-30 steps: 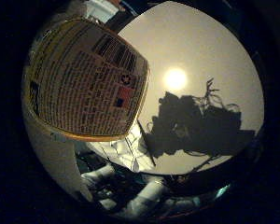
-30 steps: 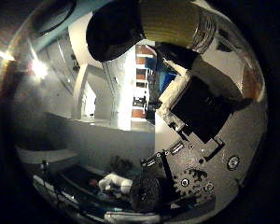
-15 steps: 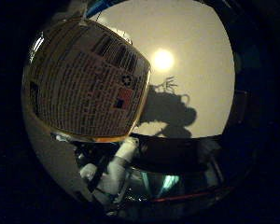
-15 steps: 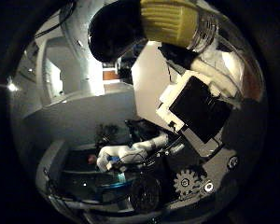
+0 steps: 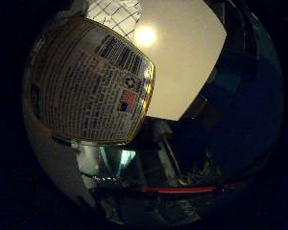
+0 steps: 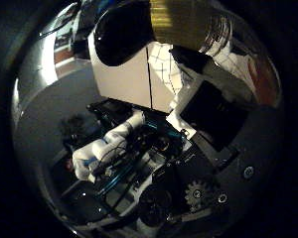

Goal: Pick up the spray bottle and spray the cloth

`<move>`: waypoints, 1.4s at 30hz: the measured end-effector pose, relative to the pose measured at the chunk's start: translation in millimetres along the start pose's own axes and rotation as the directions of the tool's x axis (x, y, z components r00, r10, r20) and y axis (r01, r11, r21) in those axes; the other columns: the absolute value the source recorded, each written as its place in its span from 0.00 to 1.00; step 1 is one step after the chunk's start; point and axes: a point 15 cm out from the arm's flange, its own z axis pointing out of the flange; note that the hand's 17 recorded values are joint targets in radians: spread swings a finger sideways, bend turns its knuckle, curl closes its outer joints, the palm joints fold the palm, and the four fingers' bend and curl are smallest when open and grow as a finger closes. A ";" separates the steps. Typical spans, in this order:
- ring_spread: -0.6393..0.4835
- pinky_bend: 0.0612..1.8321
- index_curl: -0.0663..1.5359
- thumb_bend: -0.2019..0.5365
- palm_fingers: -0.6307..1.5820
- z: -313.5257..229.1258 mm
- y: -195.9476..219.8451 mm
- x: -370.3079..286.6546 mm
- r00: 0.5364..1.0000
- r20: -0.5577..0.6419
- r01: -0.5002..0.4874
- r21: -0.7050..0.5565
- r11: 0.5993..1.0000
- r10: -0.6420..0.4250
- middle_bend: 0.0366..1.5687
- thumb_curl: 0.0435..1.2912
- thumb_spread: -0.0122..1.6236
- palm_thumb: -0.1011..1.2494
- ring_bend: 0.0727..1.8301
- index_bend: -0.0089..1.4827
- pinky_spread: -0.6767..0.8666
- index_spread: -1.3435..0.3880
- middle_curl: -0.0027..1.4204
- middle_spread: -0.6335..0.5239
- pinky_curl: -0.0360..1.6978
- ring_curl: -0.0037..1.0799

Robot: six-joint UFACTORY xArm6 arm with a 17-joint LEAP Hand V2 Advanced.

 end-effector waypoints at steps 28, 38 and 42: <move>0.42 0.60 0.44 0.25 0.85 32.1 -25.0 -25.1 0.937 -0.340 -0.045 -0.330 0.943 -0.074 0.83 0.53 0.62 0.82 0.77 0.77 0.29 0.66 0.39 0.46 0.52 0.49; 0.42 0.60 0.44 0.25 0.85 30.2 -23.0 -27.0 0.940 -0.333 -0.039 -0.320 0.947 -0.074 0.83 0.53 0.62 0.82 0.77 0.77 0.29 0.66 0.39 0.46 0.52 0.49; 0.42 0.60 0.44 0.26 0.85 33.1 -25.5 -31.7 0.949 -0.305 -0.019 -0.312 0.950 -0.081 0.83 0.53 0.62 0.83 0.77 0.77 0.29 0.66 0.39 0.46 0.52 0.49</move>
